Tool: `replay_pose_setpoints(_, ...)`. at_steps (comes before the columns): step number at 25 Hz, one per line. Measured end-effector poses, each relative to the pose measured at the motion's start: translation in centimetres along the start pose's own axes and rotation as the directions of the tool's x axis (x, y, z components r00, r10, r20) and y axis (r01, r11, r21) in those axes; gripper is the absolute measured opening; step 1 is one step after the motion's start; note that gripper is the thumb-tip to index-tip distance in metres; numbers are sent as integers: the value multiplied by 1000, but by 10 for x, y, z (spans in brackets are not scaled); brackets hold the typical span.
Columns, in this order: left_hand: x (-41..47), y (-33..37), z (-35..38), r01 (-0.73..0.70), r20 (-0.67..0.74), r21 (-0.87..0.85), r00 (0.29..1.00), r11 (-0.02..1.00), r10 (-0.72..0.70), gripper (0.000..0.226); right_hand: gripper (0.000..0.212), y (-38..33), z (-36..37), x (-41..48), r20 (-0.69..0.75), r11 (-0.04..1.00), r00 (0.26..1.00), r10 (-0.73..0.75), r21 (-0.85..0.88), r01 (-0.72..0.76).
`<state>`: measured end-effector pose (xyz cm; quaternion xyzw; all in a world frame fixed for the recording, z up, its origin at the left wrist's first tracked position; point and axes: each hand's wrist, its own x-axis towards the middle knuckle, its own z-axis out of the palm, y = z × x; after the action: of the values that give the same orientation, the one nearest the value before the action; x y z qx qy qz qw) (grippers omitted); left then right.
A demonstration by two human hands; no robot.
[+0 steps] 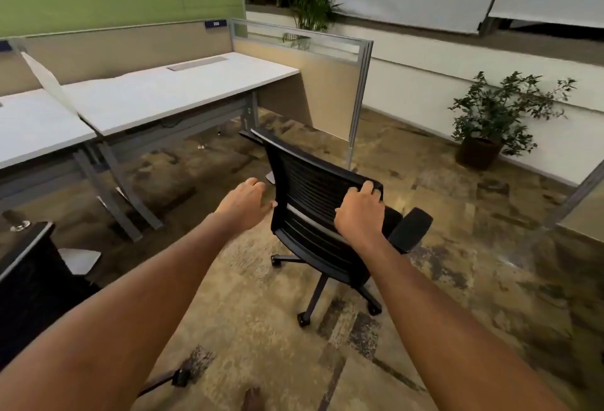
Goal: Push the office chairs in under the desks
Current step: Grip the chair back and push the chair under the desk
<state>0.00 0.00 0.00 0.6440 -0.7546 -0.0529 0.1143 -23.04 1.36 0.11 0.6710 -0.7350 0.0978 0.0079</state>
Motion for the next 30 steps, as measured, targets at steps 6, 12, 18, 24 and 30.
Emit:
replay_pose_setpoints(6, 120, -17, -2, -68, 12, -44, 998, 997, 68, 67, 70, -27, 26, 79, 22, 994, 995, 93, -62, -91)
replay_pose_setpoints(12, 222, -50, 14, -268, 69, 23, 962, 963, 266, 96, 49, -39, 55, 135, 22, 979, 985, 172, -115, -168)
replay_pose_setpoints(18, 270, -87, 41, -453, 1, 136, 889, 881, 457, 102, 31, -24, 75, 157, -155, 992, 987, 49, -108, -67)
replay_pose_setpoints(24, 293, -86, 67, -434, -263, 173, 845, 884, 466, 86, 35, -10, 83, 194, -325, 994, 944, -62, -102, 31)
replay_pose_setpoints(30, 320, -83, 77, -346, -371, 154, 848, 926, 379, 87, 34, 4, 97, 251, -451, 984, 877, -169, -129, 123)
